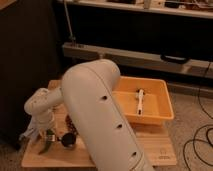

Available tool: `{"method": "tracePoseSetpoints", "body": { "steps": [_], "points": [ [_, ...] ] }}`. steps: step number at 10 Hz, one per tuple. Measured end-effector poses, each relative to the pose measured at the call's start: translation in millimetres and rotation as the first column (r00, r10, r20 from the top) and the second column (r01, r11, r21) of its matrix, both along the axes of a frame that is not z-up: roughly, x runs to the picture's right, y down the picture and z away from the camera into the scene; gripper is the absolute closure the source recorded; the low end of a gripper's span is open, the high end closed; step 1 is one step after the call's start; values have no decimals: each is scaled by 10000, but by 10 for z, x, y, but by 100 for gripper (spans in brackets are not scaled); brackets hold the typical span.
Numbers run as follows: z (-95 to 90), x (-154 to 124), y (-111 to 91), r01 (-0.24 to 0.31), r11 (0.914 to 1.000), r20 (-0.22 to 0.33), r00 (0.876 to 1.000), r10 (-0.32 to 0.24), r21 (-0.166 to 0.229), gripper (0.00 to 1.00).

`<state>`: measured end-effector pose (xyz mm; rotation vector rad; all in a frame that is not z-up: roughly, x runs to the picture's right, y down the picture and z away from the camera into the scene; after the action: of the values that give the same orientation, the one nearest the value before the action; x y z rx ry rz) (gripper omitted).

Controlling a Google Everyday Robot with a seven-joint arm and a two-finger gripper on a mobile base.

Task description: Place pepper in tray

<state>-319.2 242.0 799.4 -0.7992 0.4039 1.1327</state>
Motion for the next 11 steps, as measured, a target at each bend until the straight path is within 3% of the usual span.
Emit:
{"method": "tracePoseSetpoints", "body": {
  "steps": [2, 4, 8, 11],
  "points": [
    [6, 24, -37, -94, 10000, -24, 10000, 94, 14, 91],
    [11, 50, -58, -248, 9997, 66, 9997, 248, -27, 100],
    [-39, 172, -150, -585, 9982, 250, 9980, 588, -127, 100],
    [-375, 315, -439, -828, 9965, 694, 9941, 834, -114, 100]
  ]
}}
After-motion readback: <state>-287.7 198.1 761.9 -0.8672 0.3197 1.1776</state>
